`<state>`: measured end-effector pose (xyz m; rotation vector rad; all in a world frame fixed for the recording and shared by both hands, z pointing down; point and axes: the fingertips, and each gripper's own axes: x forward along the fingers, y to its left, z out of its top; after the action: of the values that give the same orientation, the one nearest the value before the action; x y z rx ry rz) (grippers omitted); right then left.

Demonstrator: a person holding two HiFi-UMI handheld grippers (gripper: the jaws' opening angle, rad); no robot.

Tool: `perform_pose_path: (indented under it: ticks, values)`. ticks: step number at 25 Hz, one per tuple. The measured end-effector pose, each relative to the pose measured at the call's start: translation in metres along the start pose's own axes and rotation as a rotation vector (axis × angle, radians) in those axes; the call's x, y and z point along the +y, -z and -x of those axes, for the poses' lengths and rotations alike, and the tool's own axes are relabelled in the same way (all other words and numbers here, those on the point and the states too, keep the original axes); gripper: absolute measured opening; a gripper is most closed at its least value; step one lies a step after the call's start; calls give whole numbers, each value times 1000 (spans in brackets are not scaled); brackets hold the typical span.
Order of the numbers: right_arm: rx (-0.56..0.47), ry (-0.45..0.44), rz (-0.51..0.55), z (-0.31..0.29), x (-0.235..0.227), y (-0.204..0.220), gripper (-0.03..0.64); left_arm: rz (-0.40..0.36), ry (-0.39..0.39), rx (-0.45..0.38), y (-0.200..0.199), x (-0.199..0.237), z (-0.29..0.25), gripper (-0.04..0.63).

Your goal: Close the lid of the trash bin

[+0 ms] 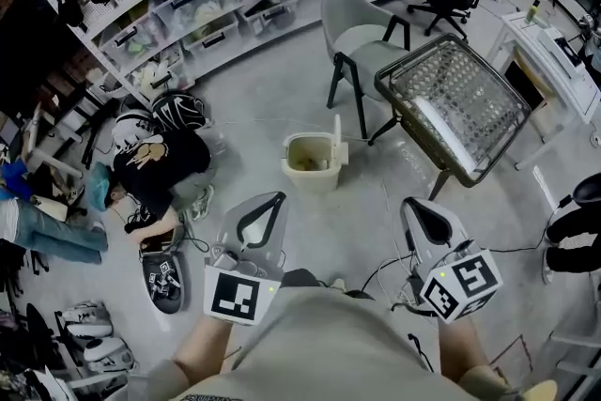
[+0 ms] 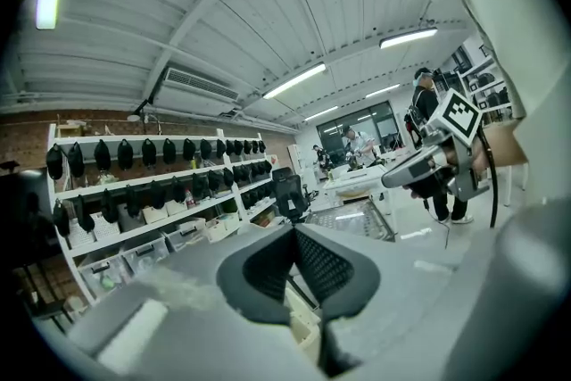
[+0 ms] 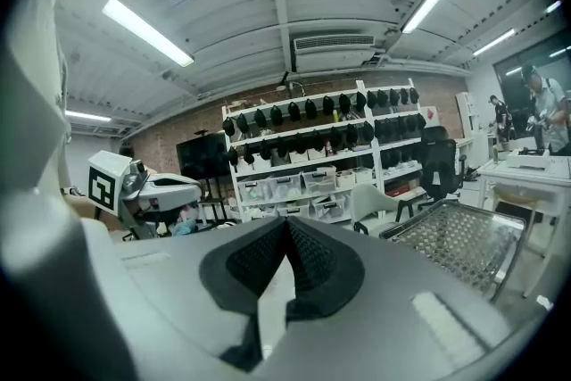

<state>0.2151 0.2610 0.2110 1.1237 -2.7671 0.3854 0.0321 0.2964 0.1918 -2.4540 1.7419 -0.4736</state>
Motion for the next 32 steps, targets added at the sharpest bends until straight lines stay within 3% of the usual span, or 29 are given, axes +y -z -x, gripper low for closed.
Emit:
perform_pose_path:
  ticks: [4,9,18,32]
  values:
    - [0,18,-14,0,-15,4,3,24,10,8,2,-2,-12,2]
    - [6,37,-27,-12,-33,9,3,-1,21,5,2,1,-36,2]
    - [42,74,-32,-70,-57,8,3,18,70,4,17,36,-90,2]
    - [140,246,-110,-238,-101,-13,3,49,218,27,45,189,-224,2]
